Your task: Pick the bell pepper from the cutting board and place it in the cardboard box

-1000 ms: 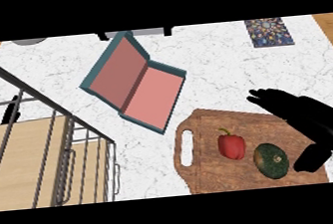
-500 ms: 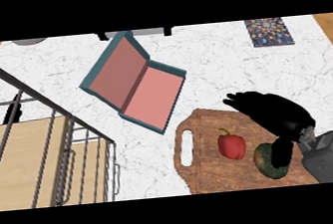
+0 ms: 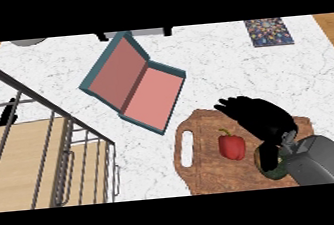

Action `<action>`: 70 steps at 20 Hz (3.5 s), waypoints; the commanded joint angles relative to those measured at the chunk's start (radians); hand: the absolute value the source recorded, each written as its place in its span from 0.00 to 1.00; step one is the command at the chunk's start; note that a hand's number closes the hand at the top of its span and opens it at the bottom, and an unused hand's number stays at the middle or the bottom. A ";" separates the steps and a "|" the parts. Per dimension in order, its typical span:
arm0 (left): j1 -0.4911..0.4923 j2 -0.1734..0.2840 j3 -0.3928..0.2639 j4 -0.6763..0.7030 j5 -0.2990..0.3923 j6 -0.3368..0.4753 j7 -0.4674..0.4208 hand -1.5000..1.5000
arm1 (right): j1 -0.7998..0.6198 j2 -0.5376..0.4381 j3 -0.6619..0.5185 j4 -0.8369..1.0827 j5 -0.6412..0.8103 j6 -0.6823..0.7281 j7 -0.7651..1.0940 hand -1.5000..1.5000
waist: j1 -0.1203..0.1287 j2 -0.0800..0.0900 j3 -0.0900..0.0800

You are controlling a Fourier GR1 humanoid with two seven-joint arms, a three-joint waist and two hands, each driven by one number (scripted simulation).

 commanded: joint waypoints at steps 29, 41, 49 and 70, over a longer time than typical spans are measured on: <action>-0.033 -0.080 0.134 0.028 -0.125 -0.094 -0.023 0.50 | 0.116 0.255 0.058 0.044 0.353 -0.037 0.014 1.00 | -0.003 0.001 0.002; -0.013 -0.084 0.160 0.018 -0.124 -0.122 -0.036 0.50 | -0.032 0.211 -0.041 0.096 0.484 -0.278 -0.111 1.00 | -0.003 0.000 0.001; -0.062 -0.081 0.155 0.014 -0.133 -0.129 0.000 0.50 | -0.267 0.070 -0.401 0.486 0.231 -0.433 -0.488 1.00 | 0.016 0.009 0.003; -0.024 -0.135 0.148 0.025 -0.169 -0.118 -0.031 0.50 | -0.564 0.387 -0.456 0.381 0.007 -0.348 -0.373 1.00 | 0.007 0.001 0.001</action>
